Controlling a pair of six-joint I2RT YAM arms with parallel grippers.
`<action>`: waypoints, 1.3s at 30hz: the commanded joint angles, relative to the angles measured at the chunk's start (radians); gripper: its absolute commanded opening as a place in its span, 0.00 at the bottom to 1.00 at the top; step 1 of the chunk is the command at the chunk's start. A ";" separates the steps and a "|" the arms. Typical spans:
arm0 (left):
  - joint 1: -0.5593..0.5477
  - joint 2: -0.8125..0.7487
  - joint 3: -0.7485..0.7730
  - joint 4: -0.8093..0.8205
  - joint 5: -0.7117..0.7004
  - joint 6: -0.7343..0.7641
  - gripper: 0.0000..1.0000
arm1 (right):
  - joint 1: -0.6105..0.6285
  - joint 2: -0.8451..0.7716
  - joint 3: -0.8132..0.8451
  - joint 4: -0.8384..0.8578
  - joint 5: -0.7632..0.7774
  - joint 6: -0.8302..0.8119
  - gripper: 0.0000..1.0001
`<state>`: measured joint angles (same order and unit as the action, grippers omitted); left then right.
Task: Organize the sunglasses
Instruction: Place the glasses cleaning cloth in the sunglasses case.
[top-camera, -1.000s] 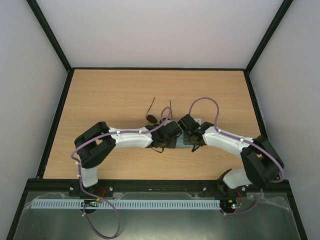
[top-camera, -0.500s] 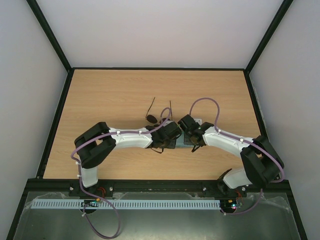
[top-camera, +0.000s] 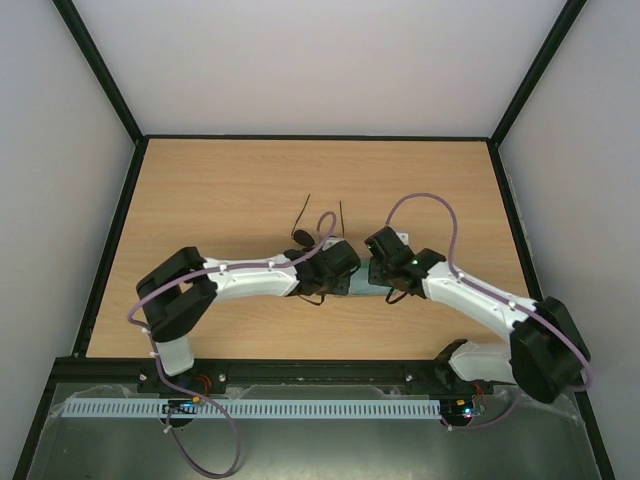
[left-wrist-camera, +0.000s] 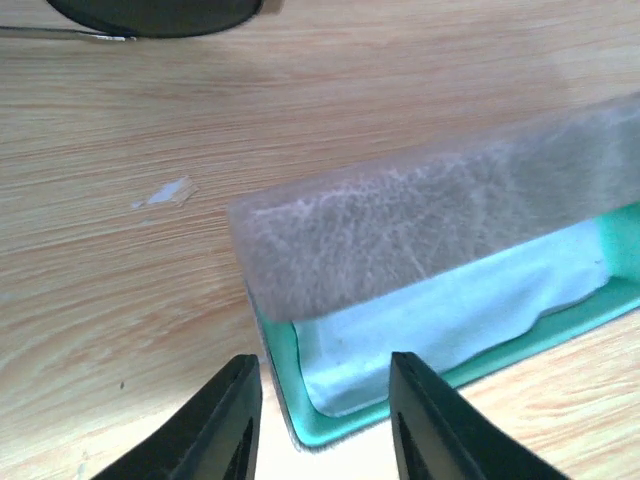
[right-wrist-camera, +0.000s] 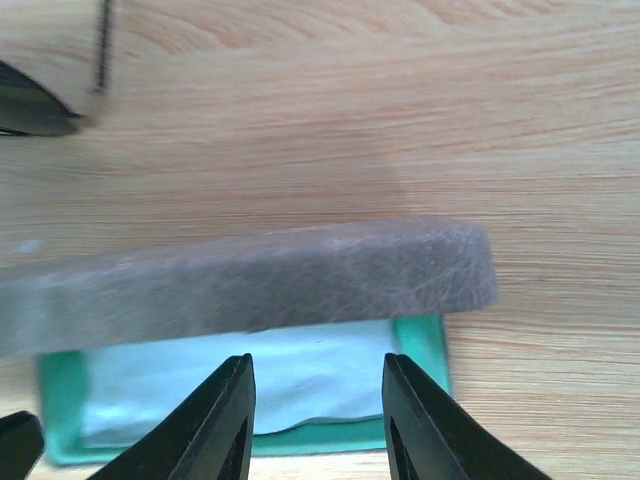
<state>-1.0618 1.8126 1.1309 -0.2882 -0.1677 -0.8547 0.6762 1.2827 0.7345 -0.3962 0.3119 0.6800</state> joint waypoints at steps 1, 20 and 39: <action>-0.004 -0.109 -0.026 -0.046 -0.033 -0.005 0.42 | 0.012 -0.110 -0.069 0.098 -0.116 0.029 0.37; 0.056 -0.648 -0.299 -0.175 -0.107 -0.064 0.66 | 0.265 0.157 -0.043 0.294 0.160 0.186 0.34; 0.075 -0.691 -0.336 -0.192 -0.104 -0.061 0.66 | 0.274 0.292 -0.074 0.346 0.232 0.283 0.34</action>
<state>-0.9932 1.1320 0.8150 -0.4633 -0.2596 -0.9108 0.9451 1.5597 0.6720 -0.0387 0.5091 0.9249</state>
